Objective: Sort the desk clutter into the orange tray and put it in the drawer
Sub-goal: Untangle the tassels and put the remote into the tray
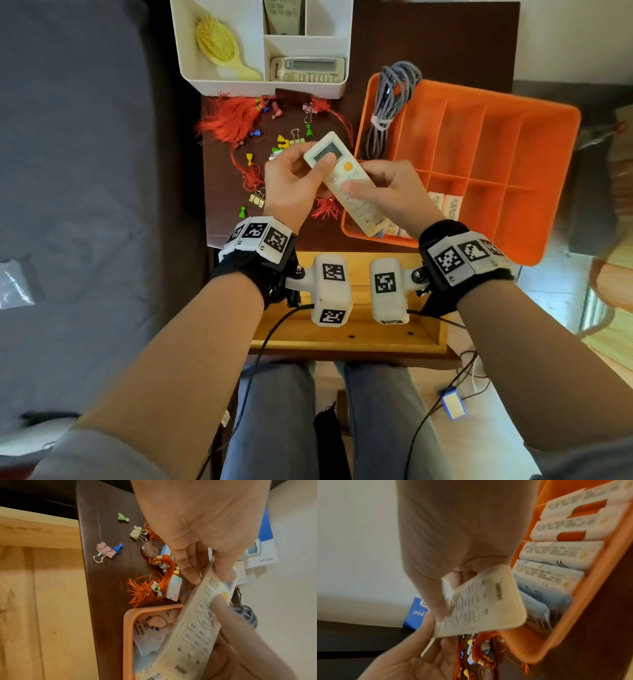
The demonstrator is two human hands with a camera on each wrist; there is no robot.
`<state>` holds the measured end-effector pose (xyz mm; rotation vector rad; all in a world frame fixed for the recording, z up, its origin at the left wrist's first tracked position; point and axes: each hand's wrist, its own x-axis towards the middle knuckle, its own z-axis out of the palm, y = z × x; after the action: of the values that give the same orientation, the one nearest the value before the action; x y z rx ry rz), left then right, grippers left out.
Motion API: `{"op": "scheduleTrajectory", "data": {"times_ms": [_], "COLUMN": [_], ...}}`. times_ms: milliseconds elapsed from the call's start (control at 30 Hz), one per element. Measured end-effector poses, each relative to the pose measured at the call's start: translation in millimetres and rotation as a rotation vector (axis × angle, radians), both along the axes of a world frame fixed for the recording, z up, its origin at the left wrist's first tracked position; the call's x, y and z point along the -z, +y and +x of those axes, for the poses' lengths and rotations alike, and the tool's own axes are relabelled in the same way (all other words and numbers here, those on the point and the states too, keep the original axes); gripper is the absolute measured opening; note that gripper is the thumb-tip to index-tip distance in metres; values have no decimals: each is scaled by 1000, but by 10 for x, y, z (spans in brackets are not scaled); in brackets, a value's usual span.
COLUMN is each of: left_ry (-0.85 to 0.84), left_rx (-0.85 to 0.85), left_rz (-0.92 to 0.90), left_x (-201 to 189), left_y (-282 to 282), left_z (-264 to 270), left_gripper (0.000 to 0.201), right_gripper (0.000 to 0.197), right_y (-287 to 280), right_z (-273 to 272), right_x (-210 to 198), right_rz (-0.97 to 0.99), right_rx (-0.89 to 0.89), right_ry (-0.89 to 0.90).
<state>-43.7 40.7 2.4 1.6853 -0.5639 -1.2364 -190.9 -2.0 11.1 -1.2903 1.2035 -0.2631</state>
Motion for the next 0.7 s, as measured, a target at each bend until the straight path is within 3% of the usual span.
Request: {"op": "scheduleTrajectory", "data": {"times_ms": [67,167,367,533,700], "left_ry": [8,26,-276,-377,-403], "left_rx": [33,56,134,103,160], "left_rz": [-19,-1,67,112,117], "left_x": [-9,18,167,243,280], "left_y": [-87,-205,-340,-445,-506], "left_z": [-79,-176,-263,-334,-359], "left_gripper": [24,25,28,28,23], "right_gripper": [26,31,23,26,33], "right_y": [-68,-185,-427,-576,-668], "right_z": [-66,-193,-390,-429,-442], "right_x": [-17,-5,36,146,306], "right_rz": [-34,-73,-232,-303,-344], "right_rx": [-14,144,515,542,454], "right_ry": [9,0,38,70,182]}}
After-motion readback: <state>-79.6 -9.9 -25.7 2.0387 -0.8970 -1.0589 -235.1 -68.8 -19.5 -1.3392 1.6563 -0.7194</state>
